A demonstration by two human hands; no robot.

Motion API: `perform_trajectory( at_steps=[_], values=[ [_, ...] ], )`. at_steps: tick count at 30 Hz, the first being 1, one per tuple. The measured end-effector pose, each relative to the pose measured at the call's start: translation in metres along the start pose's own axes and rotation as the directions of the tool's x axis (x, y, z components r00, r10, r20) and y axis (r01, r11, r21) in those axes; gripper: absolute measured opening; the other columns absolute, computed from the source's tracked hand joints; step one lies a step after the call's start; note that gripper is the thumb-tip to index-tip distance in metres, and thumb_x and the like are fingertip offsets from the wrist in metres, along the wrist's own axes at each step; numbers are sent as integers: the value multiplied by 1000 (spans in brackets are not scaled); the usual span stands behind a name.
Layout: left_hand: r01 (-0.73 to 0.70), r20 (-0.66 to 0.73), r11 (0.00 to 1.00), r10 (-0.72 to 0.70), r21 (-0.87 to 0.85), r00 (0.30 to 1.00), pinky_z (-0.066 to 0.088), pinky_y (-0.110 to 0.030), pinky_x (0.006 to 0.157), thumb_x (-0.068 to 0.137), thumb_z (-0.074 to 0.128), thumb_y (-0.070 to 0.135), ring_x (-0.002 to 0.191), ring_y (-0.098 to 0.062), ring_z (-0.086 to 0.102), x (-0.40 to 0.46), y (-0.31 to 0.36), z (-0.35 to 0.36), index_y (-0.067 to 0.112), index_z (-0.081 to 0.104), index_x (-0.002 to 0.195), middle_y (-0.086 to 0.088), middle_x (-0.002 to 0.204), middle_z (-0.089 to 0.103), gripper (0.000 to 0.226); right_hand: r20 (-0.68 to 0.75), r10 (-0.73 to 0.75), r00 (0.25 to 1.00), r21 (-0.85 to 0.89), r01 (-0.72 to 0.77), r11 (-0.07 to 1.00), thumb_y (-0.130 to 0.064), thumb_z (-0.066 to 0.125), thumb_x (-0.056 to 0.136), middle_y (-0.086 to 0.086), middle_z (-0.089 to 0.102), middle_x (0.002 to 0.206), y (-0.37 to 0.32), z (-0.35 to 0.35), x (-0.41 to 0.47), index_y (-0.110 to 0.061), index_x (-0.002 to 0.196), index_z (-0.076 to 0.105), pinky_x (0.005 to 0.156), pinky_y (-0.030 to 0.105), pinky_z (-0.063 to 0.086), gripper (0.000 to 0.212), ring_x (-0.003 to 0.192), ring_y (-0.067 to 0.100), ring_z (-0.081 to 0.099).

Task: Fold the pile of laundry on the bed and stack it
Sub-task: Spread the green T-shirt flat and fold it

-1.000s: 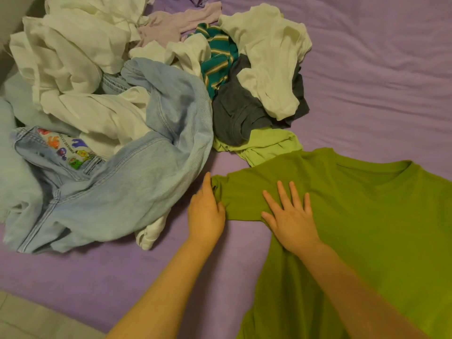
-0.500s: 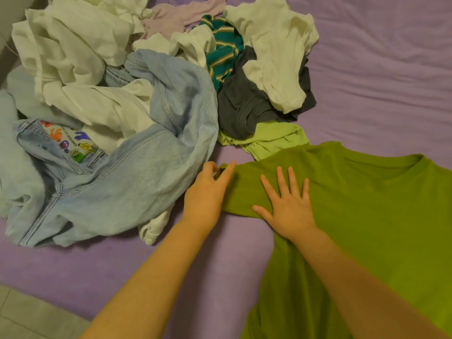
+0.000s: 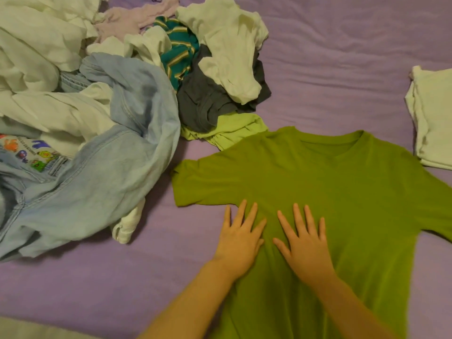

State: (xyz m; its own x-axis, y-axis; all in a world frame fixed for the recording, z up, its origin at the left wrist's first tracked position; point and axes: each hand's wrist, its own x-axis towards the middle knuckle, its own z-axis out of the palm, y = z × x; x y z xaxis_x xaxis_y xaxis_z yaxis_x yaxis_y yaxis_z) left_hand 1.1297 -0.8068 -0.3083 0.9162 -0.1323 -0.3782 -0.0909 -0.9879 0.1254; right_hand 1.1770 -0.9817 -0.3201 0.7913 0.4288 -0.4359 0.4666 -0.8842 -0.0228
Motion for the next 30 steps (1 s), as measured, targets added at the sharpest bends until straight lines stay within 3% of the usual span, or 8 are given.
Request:
perform_trajectory(
  at_steps=[2, 4, 8, 13, 18, 21, 26, 30],
  values=[
    [39, 72, 998, -36, -46, 997, -10, -60, 111, 98, 36, 44, 145, -35, -12, -4, 4, 13, 32, 13, 152, -7, 160, -8, 60, -17, 34, 999, 4, -34, 999, -61, 23, 89, 15, 36, 148, 7, 6, -12, -27, 144, 35, 103, 66, 26, 66, 137, 41, 31],
    [106, 45, 991, -103, -83, 994, -5, -57, 114, 97, 38, 43, 145, -35, -13, -11, 9, 18, 31, 8, 152, -9, 159, -15, 64, -22, 86, 996, 12, -86, 996, -64, 15, 89, 12, 24, 153, 17, 12, -23, -30, 146, 26, 107, 64, 17, 67, 141, 39, 20],
    [282, 53, 922, -278, -265, 959, 6, -43, 118, 96, 43, 39, 148, -26, 1, -37, 29, 24, 23, -1, 153, -10, 160, -4, 74, 10, 117, 993, -25, -117, 993, -70, -12, 82, 6, -14, 156, 41, 29, -44, -38, 146, -12, 113, 58, -5, 72, 142, 32, -18],
    [318, 83, 850, -313, -420, 946, 12, -33, 117, 97, 45, 26, 146, -23, 12, -77, 66, 26, 17, 0, 153, -8, 160, 9, 72, 58, 180, 982, -48, -178, 983, -69, -38, 63, 0, -16, 155, 80, 40, -90, -40, 141, -19, 113, 59, 4, 85, 146, 29, -10],
    [414, 102, 630, -469, -658, 877, 32, -38, 106, 98, 46, 17, 133, -30, 37, -99, 81, 25, 11, 9, 152, -13, 149, 35, 66, 112, 300, 947, -16, -300, 954, -67, 3, 88, 6, -5, 160, 90, 42, -117, -39, 150, -4, 113, 61, 12, 69, 147, 31, -5],
    [541, 215, 482, -576, -689, 788, 39, -39, 97, 97, 50, 17, 127, -34, 46, -101, 77, 27, 6, 19, 148, -17, 145, 43, 61, 60, 76, 995, 4, -76, 997, -63, 21, 93, 8, -9, 160, 52, 40, -115, -38, 149, -5, 113, 60, 2, 67, 146, 33, -10],
    [617, 322, 501, -555, -607, 767, 47, -40, 87, 86, 67, 23, 108, -32, 60, -112, 62, 31, 12, 58, 113, -16, 115, 64, 30, 62, -228, 972, 38, 226, 973, -64, 24, 93, 5, -16, 159, -27, 43, -108, -42, 149, -3, 111, 61, -4, 66, 145, 33, -16],
    [633, 301, 532, -581, -563, 756, 40, -37, 67, 82, 71, 40, 90, -32, 61, -119, 51, 30, 19, 44, 69, -17, 93, 66, 37, 132, -185, 974, -38, 191, 981, -63, 22, 94, -1, -23, 157, -6, 60, -112, -43, 146, -13, 110, 64, -3, 65, 144, 29, -20]
  ],
)
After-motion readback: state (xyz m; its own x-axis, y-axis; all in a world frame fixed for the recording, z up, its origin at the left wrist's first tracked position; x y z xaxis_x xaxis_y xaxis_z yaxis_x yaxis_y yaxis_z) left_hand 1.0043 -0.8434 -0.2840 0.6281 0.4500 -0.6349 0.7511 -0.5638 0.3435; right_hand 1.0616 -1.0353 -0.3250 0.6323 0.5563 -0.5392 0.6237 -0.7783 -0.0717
